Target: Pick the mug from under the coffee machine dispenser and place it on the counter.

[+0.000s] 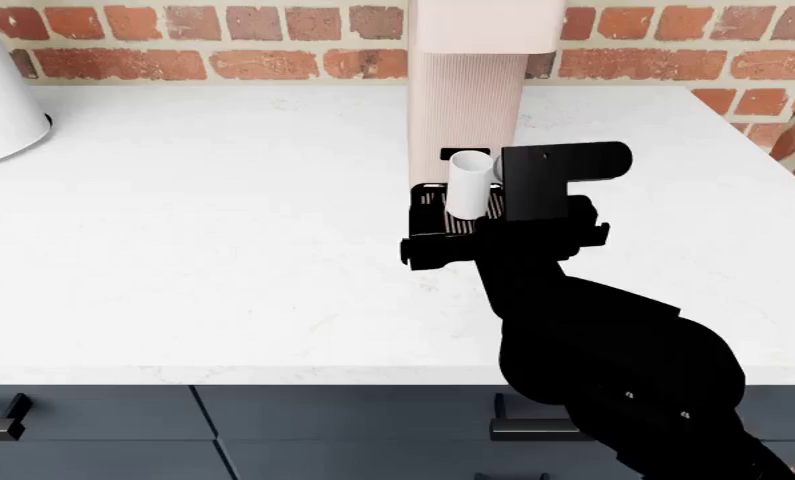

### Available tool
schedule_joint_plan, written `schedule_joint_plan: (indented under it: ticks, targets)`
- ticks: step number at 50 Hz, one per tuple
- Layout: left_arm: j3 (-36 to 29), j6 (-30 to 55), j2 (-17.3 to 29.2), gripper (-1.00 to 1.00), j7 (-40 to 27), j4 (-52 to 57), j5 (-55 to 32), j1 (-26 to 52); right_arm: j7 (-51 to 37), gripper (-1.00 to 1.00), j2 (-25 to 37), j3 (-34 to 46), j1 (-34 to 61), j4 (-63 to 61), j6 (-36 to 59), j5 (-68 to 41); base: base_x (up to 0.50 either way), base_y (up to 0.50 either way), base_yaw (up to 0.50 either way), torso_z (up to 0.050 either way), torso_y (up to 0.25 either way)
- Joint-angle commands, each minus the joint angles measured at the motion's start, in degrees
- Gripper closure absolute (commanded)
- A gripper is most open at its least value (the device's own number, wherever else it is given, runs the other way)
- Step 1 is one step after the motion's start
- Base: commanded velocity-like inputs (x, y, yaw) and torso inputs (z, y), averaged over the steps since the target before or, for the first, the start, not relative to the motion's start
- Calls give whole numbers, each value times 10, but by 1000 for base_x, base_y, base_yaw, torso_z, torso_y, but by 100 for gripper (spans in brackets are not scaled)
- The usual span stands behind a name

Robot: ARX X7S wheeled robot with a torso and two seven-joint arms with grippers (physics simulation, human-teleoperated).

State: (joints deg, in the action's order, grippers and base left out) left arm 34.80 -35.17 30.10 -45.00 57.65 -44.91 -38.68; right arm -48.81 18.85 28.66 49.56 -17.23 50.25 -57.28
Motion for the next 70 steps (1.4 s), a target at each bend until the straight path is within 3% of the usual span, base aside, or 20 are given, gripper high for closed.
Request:
schedule_joint_plan:
  ticks: [1,70]
  targets:
    - [1,-3,-2,-100,3,-1,-1,-2,16,-100,-15,16,-7,31,-27,28,0,0,0,0,0]
    - [8,-6,-11,-100,9,-1,-9,-3,16,-100,-95,45,45,218,-105,102,0,0,0,0,0]
